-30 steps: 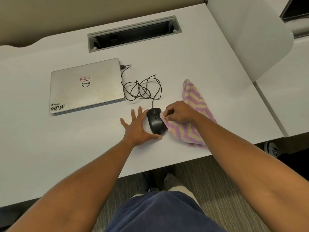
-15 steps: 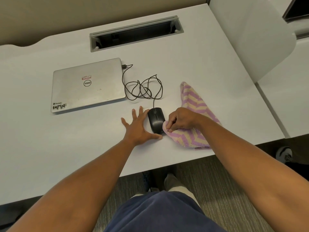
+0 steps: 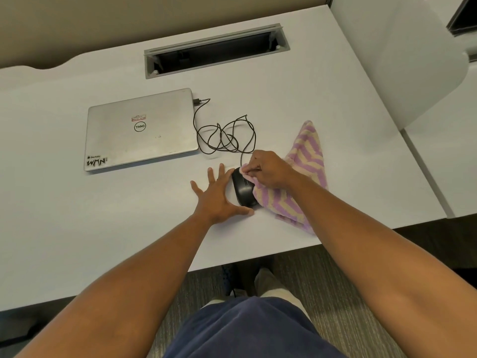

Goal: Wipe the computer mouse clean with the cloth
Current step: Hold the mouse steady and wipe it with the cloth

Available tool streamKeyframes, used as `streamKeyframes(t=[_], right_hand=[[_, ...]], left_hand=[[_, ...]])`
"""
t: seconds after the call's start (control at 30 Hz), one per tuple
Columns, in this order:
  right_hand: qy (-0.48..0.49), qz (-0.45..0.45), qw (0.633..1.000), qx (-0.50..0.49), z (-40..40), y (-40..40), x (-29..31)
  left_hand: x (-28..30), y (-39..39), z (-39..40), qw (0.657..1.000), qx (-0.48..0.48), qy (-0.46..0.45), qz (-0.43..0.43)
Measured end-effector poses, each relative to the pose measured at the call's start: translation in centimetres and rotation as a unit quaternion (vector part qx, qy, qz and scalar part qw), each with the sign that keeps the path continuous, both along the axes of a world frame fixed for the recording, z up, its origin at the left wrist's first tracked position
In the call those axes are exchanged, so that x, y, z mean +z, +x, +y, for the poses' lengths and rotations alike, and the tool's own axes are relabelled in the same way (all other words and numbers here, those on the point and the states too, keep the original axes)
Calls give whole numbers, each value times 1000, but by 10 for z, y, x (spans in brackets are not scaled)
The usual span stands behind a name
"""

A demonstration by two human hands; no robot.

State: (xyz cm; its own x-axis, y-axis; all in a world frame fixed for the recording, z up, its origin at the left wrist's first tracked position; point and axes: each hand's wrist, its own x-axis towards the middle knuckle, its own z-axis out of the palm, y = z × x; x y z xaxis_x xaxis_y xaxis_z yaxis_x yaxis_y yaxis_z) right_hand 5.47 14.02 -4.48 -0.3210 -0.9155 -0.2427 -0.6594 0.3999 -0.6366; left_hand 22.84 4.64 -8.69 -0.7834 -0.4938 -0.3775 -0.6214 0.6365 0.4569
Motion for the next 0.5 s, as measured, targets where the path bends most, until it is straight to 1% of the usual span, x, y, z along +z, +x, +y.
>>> streamKeyframes(t=[0.03,0.1,0.13,0.2,0.27,0.33,0.43,0.5], right_hand=[[-6,-4,1000,19,-1,4,3],[0,-3,996,89,1,10,10],[17,-1,992,125,2,11,14],[65,-10,985,157,4,7,18],[108,-27,982,151,5,-1,21],[125,-36,983,130,4,-9,22],[96,-21,992,85,-1,-18,20],[67,-26,996,45,-8,-17,18]], left_hand=[[0,0,0,1000,1,1,3],[-1,1,0,1000,2,6,8],[-1,0,0,1000,1,8,8],[-1,0,0,1000,-2,9,5],[0,0,0,1000,1,9,2],[0,0,0,1000,1,7,0],[2,-1,0,1000,-2,7,-4],[3,-2,0,1000,0,12,-5]])
